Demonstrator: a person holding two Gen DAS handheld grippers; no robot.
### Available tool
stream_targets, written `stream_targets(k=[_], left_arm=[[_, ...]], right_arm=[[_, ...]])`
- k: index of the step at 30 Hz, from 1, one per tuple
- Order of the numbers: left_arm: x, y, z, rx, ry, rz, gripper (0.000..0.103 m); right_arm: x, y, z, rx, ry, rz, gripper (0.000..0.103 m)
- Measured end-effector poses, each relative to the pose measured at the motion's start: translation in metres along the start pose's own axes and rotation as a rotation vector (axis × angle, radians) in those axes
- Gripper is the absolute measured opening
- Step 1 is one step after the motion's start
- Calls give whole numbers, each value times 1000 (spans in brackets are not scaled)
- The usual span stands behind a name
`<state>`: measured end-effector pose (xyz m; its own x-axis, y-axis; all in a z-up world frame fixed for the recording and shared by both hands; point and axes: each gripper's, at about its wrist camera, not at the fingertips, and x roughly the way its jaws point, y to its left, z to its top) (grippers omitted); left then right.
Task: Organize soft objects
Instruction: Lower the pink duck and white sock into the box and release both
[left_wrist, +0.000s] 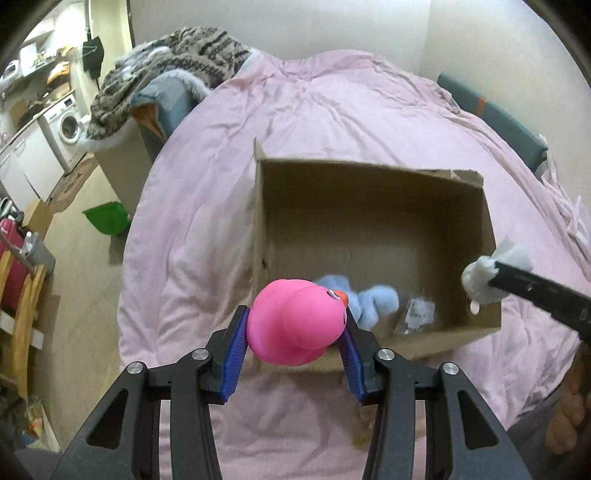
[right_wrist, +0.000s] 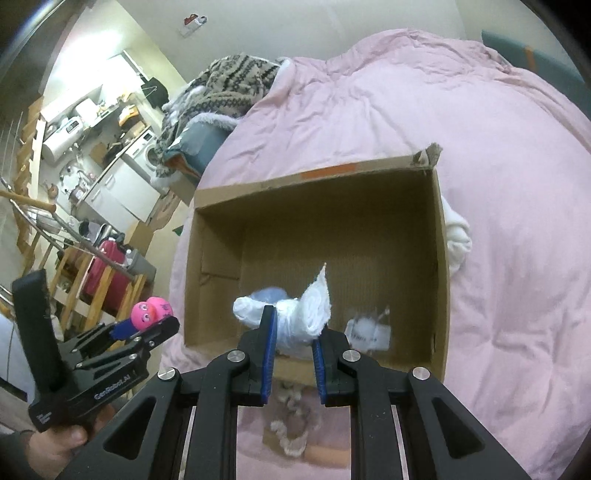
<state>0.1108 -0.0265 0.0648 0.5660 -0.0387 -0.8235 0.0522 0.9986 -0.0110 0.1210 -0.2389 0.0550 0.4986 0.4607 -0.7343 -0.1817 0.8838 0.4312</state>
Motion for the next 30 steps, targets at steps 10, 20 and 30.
stream_targets(k=[10,20,30], left_arm=[[47,3,1,-36,12,-6,42],[62,4,-12,-43,4,-34,42],[63,1,-16,-11,0,-25,43]], right_arm=[[40,-23,-14,27,60,-65,20],[67,-18,-29,-8,154,-109,20],[75,-15,-30,-33,178,-125,20]])
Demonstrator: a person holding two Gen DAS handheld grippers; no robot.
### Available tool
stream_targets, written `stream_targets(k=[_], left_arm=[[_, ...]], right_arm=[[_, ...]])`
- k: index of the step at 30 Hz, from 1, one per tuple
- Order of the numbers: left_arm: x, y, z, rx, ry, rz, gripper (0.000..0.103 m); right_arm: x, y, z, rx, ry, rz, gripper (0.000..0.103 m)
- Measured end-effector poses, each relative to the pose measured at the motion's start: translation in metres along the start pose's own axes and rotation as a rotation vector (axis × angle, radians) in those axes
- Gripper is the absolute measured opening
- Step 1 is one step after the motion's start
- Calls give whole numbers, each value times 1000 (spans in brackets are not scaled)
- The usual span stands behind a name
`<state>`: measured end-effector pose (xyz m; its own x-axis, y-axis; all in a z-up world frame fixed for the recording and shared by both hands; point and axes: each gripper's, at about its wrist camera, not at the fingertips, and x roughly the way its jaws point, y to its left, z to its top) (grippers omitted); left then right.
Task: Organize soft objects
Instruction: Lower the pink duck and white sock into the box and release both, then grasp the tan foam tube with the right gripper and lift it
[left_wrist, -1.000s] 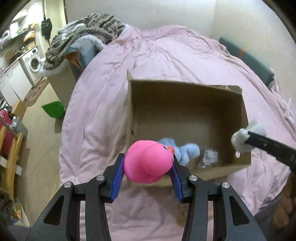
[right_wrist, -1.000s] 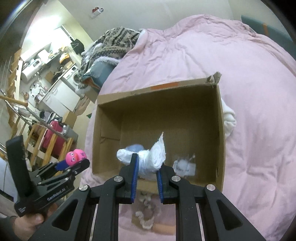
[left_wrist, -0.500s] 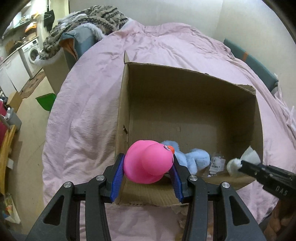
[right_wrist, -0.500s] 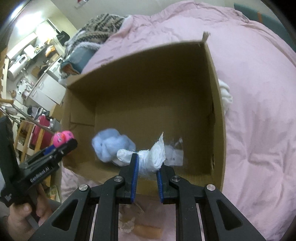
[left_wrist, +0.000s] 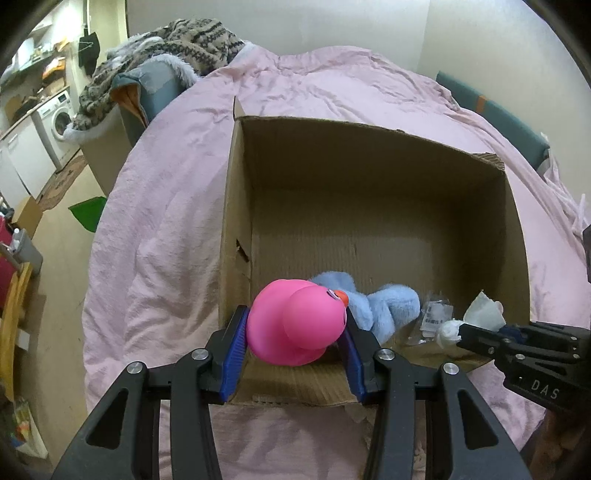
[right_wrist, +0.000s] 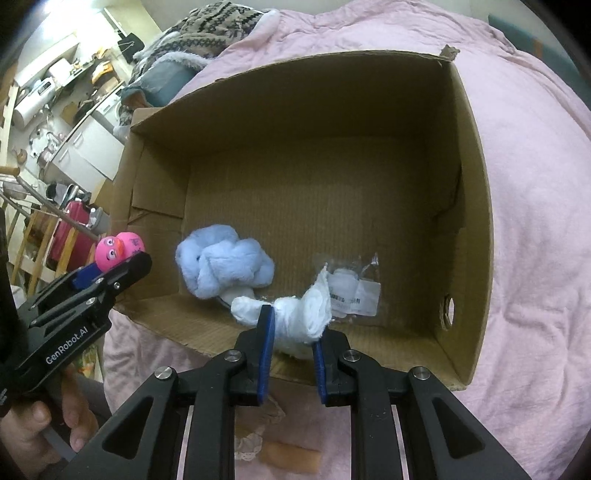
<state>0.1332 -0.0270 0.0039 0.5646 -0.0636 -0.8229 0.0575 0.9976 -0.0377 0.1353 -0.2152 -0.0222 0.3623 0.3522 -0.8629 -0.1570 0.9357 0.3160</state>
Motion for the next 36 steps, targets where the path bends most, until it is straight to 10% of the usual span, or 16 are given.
stream_targets(k=[22,25,28,36], left_arm=[[-5,-13,-5,56,-20,-2,43],[-8,-16,-4,64,-25,-3,55],[-15,-18,-3,61,-52,-4,73],[-20,-16,-1,37,-61,-3,74]], right_arm=[[-1,-2,-1,20,-9,54,21],[-6,-4,0,37,-29,63,31],[-13,-9,2,63,-69,55,73],[-22,-20,7,123,-112,43,75]])
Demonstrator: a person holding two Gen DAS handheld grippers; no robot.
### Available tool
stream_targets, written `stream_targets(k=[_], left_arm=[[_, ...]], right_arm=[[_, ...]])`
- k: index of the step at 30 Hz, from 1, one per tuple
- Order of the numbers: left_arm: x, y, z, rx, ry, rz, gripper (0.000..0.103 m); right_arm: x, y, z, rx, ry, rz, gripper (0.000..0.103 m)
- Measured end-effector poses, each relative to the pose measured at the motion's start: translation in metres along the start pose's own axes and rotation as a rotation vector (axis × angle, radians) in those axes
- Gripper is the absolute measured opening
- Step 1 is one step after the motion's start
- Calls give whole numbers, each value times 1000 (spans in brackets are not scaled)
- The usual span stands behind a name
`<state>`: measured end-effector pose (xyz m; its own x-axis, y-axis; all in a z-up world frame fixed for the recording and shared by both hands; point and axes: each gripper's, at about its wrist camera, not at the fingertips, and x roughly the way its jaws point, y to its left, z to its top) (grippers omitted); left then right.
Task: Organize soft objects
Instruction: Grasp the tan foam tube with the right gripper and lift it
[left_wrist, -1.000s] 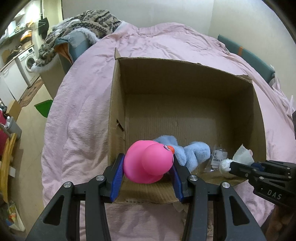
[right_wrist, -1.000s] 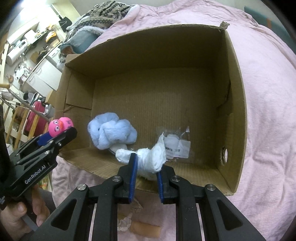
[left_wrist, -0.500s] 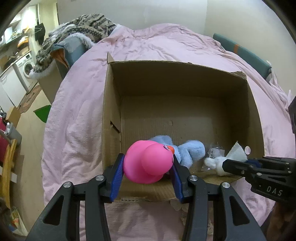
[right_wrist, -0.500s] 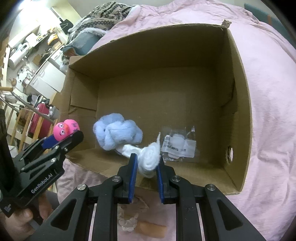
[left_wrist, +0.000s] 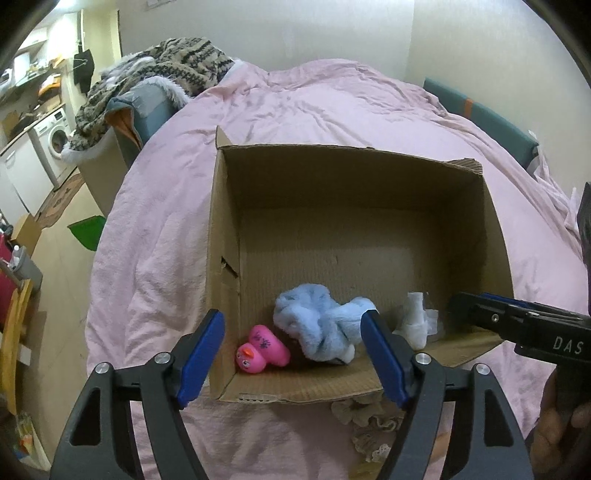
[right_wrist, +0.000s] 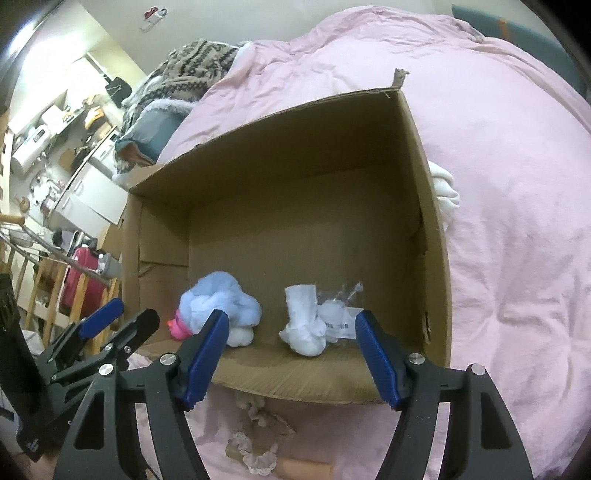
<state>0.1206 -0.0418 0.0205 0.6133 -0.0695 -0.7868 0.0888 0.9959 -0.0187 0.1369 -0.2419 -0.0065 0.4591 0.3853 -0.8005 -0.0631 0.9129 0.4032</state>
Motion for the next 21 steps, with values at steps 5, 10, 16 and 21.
stream_targets(k=[5,10,16,21], left_arm=[[-1,4,0,-19,12,-7,74],[-12,7,1,-7,1,-6,74],[-39,19,3,-36,-51,-15,74],[-48,28,-17,-29,-18,28,74]], right_arm=[[0,2,-2,-23,2,-14,75],[-10,0,-7,-8,0,12,75],[-25,2,-16,-18,-13,11,75],[-31,-2,-31,-15,9,14,75]])
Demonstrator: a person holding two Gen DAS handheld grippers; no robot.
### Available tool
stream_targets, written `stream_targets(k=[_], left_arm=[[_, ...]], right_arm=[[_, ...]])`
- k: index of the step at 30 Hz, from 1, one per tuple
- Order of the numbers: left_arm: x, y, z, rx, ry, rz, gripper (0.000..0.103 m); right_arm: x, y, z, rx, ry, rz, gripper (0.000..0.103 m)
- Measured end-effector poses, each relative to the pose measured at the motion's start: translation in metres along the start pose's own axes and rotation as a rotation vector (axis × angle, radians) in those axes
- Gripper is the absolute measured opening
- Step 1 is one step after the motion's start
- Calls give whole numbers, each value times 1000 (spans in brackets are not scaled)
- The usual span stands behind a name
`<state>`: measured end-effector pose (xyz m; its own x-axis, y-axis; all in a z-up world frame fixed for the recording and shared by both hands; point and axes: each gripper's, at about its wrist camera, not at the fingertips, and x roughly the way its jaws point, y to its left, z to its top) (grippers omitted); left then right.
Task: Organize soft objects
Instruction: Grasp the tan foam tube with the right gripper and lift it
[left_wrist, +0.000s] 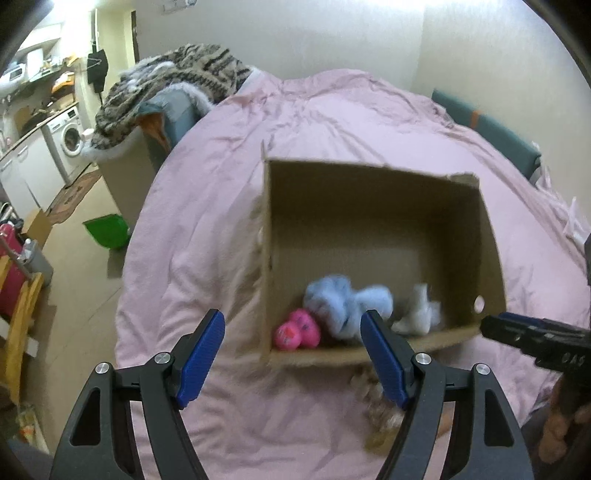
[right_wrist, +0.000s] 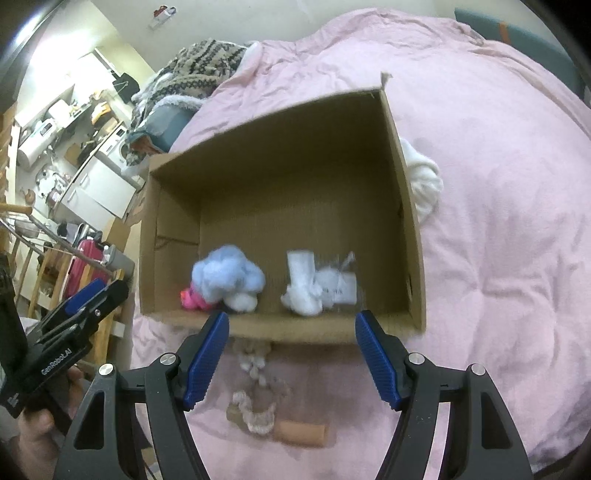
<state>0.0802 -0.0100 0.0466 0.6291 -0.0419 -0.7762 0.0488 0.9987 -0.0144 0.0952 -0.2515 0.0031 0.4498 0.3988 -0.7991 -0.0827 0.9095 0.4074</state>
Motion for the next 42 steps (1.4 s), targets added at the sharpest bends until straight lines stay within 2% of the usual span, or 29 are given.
stream_targets(k=[9,12,16,21,23,28,31,33,35,37,42], left_arm=[[-6,23,-30,-121,77,2,74],[-3,25,-37,-160,108,-11,74],[4,19,-42,-150,143,-14,74],[12,10,-43,-128,165,-18,74],[15,7,-43,-129,177,-23,74],[22,3,-46,-126,208,-39,74],[22,1,-46,-121,212,-45,74],[23,-1,-46,-117,216,-51,74],[23,-3,-46,-112,219,-57,74],[23,-6,-47,-101,219,-62,74],[21,-9,-48,-80,216,-58,74]], right_arm=[[2,3,-35,12,90,19,75],[13,4,-46,11,149,14,75],[39,8,-61,-17,265,-35,75],[58,6,-69,-4,339,-43,74],[65,3,-71,12,362,-28,62],[75,-2,-76,35,397,-13,57],[75,-4,-76,38,393,-29,39],[73,-9,-75,64,385,-21,33],[71,-12,-74,75,385,-14,16],[66,-15,-70,75,374,-14,7],[52,-12,-62,54,320,2,4]])
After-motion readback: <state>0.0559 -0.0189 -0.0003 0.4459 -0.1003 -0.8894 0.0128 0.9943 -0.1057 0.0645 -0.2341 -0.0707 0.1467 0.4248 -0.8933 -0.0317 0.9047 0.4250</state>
